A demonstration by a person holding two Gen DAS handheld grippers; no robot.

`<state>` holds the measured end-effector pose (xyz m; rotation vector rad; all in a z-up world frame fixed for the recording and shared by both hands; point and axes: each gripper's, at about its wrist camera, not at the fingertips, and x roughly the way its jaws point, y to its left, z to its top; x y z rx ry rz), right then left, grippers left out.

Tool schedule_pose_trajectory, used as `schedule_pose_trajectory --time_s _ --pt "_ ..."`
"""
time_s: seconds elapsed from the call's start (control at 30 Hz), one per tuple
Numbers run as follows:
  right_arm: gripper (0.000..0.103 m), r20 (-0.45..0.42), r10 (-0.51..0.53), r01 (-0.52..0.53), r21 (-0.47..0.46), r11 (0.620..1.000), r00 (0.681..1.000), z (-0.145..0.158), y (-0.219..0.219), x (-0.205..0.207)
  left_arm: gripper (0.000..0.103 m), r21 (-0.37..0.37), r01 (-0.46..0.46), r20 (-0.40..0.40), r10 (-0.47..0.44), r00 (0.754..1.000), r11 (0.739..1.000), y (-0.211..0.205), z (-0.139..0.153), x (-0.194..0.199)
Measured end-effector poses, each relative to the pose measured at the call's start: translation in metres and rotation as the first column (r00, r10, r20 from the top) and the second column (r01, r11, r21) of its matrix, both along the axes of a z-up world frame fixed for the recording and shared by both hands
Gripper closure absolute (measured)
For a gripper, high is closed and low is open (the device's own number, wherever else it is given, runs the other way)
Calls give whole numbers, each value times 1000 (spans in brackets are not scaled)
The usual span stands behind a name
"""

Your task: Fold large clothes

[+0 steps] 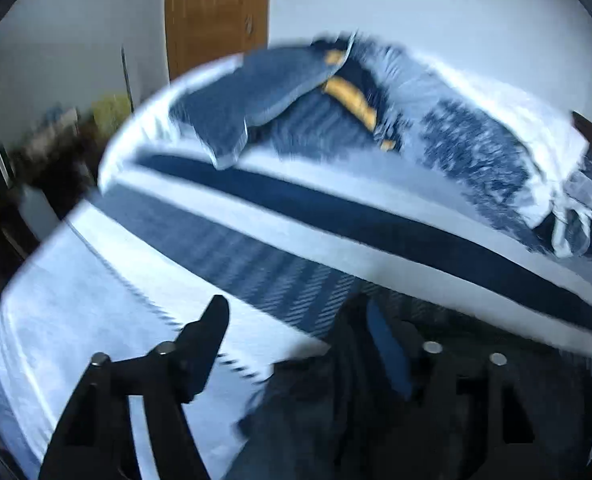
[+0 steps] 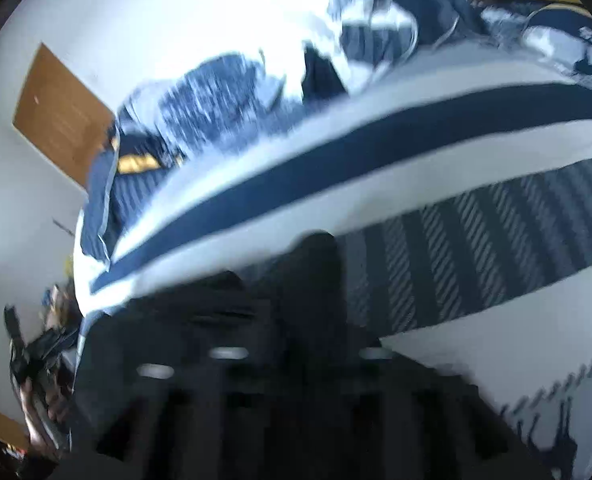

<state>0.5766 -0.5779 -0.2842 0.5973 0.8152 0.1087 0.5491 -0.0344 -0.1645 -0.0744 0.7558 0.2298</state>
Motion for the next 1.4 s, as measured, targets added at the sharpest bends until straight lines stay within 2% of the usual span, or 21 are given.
schedule_pose_trajectory --time_s 0.03,0.1,0.2,0.27,0.33,0.43,0.5,0.57,0.63,0.77,0.9,1.03,1.2,1.4 --pt "19 43 -18 19 -14 1000 999 9 1 -21 25 22 18 8 -18 1000 1000 -5 8 -20" --pt "19 73 -22 23 -17 1000 997 19 8 -54 21 59 20 2 -20 1000 998 -21 15 -79" --pt "19 80 -51 47 46 998 996 20 22 -122 19 82 22 -45 -18 999 996 -48 3 -150" --pt "19 45 -48 45 71 996 998 13 36 -164 19 64 39 -79 -34 996 997 -67 -17 -198" --pt "19 -5 -27 27 48 998 1000 4 58 -208 19 60 66 -104 -59 993 996 -90 -39 -249" --pt "19 -69 10 -10 5 1000 998 -3 80 -258 19 21 123 -129 -119 984 992 -118 -56 -291" --pt "19 -101 52 -54 -14 998 994 -1 92 -291 19 44 176 -151 -167 974 983 -136 -57 -312" --pt "19 -108 73 -78 -39 996 991 7 99 -325 19 56 215 -133 -206 969 975 -147 -45 -326" --pt "19 -97 78 -84 -68 994 992 24 103 -348 19 79 246 -75 -240 968 966 -155 -18 -339" --pt "18 -19 41 -44 -161 986 999 82 111 -389 18 88 275 34 -279 960 957 -163 43 -357" --pt "19 89 28 -5 -244 970 996 151 118 -413 15 117 255 110 -268 957 960 -168 91 -389" --pt "18 166 24 23 -275 961 986 204 124 -430 8 152 197 181 -223 958 968 -163 134 -414" --pt "19 242 63 14 -302 953 968 246 137 -456 6 174 148 214 -184 959 974 -157 167 -441" --pt "19 290 87 4 -300 954 953 267 147 -472 5 133 128 238 -156 959 983 -149 183 -455"
